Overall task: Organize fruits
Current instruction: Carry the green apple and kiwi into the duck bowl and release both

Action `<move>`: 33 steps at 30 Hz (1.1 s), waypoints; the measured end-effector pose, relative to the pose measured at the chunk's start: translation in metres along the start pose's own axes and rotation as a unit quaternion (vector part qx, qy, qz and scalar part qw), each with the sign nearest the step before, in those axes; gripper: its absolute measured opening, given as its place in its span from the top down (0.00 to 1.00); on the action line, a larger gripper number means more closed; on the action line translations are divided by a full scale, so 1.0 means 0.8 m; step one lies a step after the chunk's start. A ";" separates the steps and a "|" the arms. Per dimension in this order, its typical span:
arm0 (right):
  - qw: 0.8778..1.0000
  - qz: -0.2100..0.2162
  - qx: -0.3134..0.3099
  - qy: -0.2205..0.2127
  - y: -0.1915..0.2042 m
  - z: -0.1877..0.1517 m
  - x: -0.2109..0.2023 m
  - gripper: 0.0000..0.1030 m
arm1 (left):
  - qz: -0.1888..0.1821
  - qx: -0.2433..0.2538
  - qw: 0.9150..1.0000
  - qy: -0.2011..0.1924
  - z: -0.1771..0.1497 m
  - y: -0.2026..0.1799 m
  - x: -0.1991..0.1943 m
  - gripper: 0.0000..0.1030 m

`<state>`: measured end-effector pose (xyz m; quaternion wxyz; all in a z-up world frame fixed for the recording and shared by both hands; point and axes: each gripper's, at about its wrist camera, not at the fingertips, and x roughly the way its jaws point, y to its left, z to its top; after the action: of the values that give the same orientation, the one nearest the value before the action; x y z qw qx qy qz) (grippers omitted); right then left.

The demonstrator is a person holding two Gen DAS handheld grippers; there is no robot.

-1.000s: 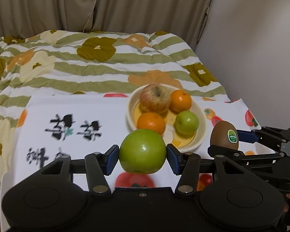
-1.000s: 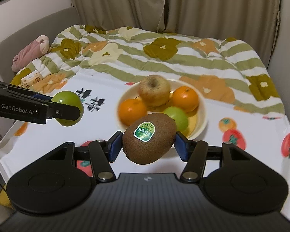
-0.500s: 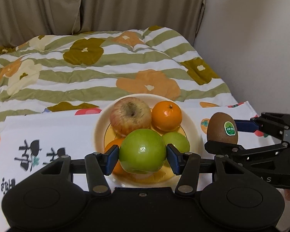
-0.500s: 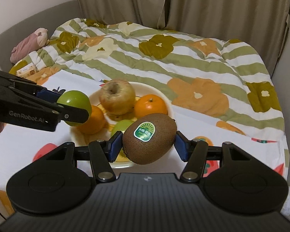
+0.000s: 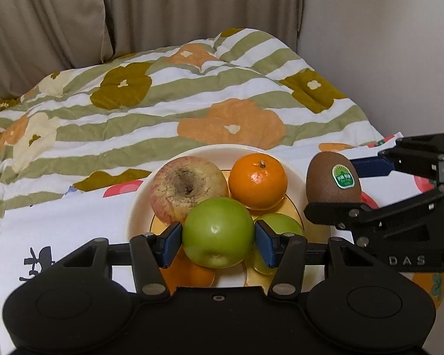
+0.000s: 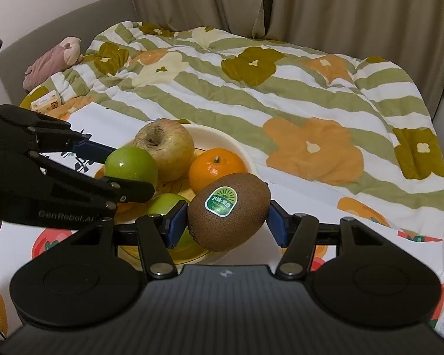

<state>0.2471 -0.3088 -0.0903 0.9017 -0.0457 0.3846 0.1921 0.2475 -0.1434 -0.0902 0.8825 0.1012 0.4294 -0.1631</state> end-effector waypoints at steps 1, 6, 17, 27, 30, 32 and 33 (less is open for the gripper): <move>1.000 -0.001 0.001 0.001 -0.002 0.001 0.002 0.30 | 0.000 0.002 1.000 0.000 0.000 -0.001 0.001 0.44; 1.000 -0.003 0.001 0.002 -0.006 0.001 0.004 0.30 | 0.004 0.015 1.000 -0.002 -0.001 -0.006 0.003 0.44; 1.000 0.003 0.012 0.004 -0.009 0.003 0.008 0.30 | -0.006 0.022 1.000 -0.002 -0.007 -0.008 -0.005 0.40; 1.000 0.002 0.003 0.002 -0.004 0.002 0.004 0.30 | -0.016 0.019 1.000 -0.013 -0.016 0.000 -0.022 0.09; 1.000 0.005 -0.014 0.001 -0.003 0.002 0.004 0.30 | -0.016 0.020 1.000 -0.011 -0.023 0.002 -0.030 0.09; 1.000 0.007 -0.023 0.003 -0.004 0.003 0.004 0.30 | -0.015 0.018 1.000 -0.011 -0.025 0.003 -0.032 0.09; 1.000 0.009 -0.029 0.003 -0.004 0.005 0.005 0.30 | -0.015 0.016 1.000 -0.010 -0.028 0.004 -0.034 0.09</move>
<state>0.2533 -0.3096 -0.0909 0.8971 -0.0684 0.3819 0.2112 0.2172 -0.1278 -0.0821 0.8826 0.1074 0.4191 -0.1840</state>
